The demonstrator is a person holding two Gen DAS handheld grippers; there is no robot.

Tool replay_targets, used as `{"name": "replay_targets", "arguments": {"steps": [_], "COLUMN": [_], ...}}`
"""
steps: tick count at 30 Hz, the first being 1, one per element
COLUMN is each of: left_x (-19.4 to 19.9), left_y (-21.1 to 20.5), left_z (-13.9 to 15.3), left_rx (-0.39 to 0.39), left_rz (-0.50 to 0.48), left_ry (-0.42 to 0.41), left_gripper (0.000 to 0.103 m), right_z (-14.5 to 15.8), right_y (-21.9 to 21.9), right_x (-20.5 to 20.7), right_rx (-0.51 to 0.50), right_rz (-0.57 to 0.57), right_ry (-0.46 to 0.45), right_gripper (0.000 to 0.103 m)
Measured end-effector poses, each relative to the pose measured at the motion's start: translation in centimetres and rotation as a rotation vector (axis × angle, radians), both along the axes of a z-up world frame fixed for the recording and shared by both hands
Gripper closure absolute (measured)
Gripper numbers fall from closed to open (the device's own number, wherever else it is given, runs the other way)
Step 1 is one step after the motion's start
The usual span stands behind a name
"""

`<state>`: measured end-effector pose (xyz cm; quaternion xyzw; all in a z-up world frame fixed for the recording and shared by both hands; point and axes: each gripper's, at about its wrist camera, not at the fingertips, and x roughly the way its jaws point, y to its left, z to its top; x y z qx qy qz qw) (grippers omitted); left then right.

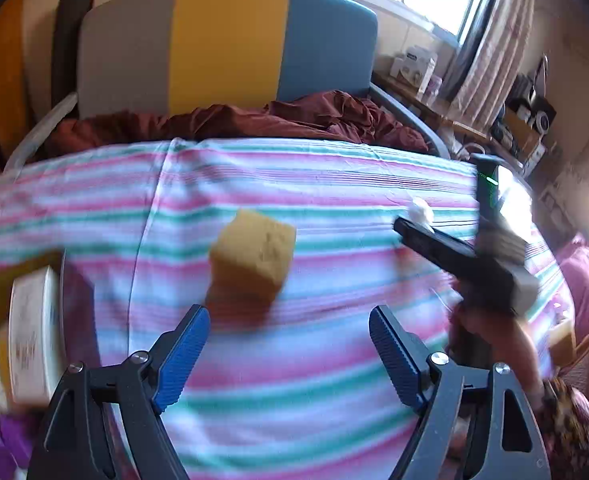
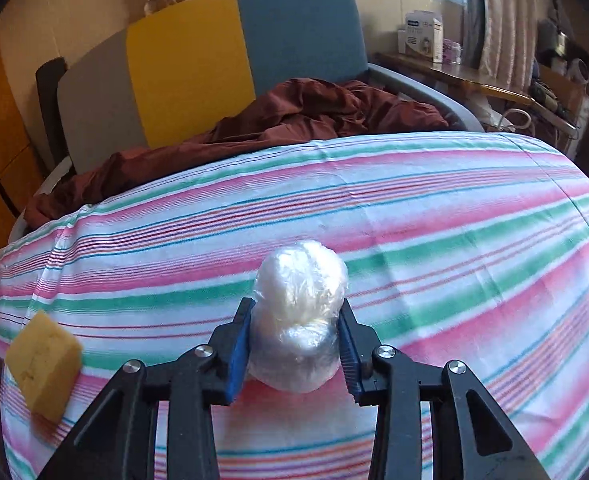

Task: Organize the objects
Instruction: 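Grasp the white plastic bundle with the right tool while the left tool grasps the yellow sponge, then carry the sponge and plastic bundle toward the gold tray with both tools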

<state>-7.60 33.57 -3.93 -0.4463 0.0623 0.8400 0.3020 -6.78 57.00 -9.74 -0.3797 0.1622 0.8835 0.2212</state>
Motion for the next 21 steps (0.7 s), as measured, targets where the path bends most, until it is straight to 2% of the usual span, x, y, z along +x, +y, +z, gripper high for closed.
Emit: {"name": "replay_targets", "arguments": {"steps": [6, 10, 15, 16, 17, 18, 21], "left_x": [-4.2, -5.6, -6.0, -6.0, -5.9, -6.0, -5.7], "left_y": [3.0, 3.7, 4.5, 4.6, 4.7, 4.9, 4.5], "left_z": [-1.6, -2.9, -4.5, -4.9, -5.1, -5.4, -5.7], "left_rx": [-0.116, -0.193, -0.211, -0.223, -0.232, -0.238, -0.204], "left_rz": [-0.016, -0.016, -0.054, -0.049, -0.044, -0.038, -0.014], "left_ry": [0.042, 0.087, 0.072, 0.077, 0.085, 0.09, 0.096], "left_gripper": [0.019, 0.02, 0.02, 0.021, 0.035, 0.043, 0.045], "right_z": [-0.4, -0.4, -0.4, -0.4, -0.4, -0.4, -0.3], "right_y": [0.8, 0.4, -0.3, -0.4, -0.5, -0.5, -0.7], "right_x": [2.4, 2.4, 2.0, 1.9, 1.9, 1.8, 1.9], "right_rx": [-0.076, -0.056, -0.013, -0.005, 0.002, 0.011, 0.031], "right_rz": [-0.043, -0.038, -0.03, -0.027, -0.026, -0.026, -0.025], "right_ry": [0.043, 0.041, 0.015, 0.011, 0.008, 0.006, 0.01], "right_gripper": [0.063, 0.063, 0.063, 0.063, 0.063, 0.063, 0.063]}}
